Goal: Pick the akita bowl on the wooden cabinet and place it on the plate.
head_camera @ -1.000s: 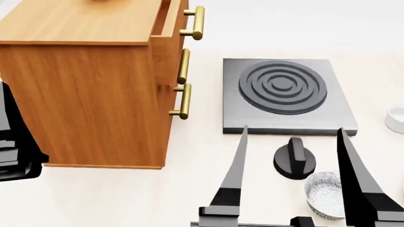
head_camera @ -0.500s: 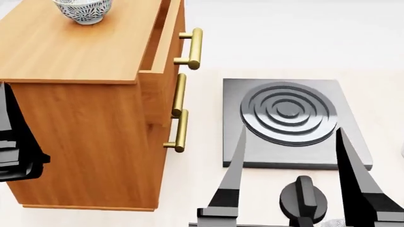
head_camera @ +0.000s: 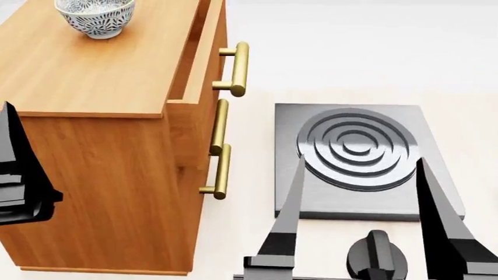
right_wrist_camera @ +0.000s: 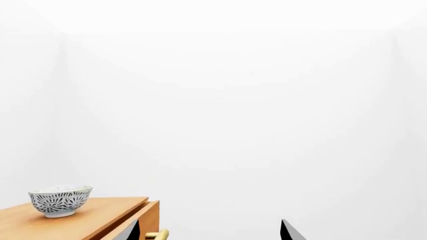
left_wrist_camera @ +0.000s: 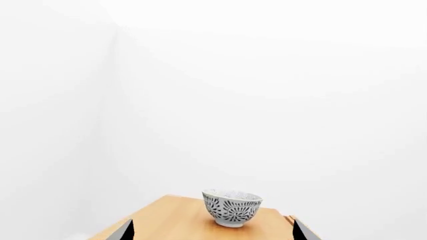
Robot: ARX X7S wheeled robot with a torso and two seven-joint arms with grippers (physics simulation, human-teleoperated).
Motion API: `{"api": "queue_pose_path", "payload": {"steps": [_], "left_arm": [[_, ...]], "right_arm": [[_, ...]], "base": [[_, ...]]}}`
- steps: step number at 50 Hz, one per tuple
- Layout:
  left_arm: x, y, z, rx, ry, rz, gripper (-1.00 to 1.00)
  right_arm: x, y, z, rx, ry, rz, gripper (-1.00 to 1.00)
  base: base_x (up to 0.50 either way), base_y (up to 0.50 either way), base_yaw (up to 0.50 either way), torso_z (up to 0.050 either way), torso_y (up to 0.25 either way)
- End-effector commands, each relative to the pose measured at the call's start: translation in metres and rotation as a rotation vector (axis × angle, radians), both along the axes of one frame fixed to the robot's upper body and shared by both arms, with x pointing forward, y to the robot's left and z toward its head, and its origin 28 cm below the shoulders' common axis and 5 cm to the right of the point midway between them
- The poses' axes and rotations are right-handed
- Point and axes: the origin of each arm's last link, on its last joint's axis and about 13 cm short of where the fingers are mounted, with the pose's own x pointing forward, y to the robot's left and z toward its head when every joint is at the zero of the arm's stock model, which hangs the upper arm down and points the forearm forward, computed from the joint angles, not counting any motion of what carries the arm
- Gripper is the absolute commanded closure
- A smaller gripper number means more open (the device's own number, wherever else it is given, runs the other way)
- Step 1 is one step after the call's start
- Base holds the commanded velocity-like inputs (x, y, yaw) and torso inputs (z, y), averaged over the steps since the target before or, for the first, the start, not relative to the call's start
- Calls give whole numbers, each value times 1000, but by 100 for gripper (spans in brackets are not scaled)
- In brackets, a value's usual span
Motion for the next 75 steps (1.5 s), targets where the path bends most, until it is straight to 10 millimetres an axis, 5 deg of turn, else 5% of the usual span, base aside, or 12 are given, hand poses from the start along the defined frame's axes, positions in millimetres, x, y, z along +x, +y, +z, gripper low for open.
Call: {"api": "queue_pose_path", "payload": {"steps": [1, 58, 75], "left_arm": [[0, 0, 0, 3, 1, -1, -100], [-1, -4, 2, 17, -1, -10, -100], [13, -7, 43, 113, -46, -37, -100]], "right_arm": [[0, 0, 0, 0, -9, -6, -100], [-1, 1, 0, 0, -9, 4, -100], [-2, 0, 1, 4, -15, 3, -100]], "base": [[465, 0, 0, 0, 0], [40, 0, 0, 0, 0], [0, 0, 0, 0, 0]]}}
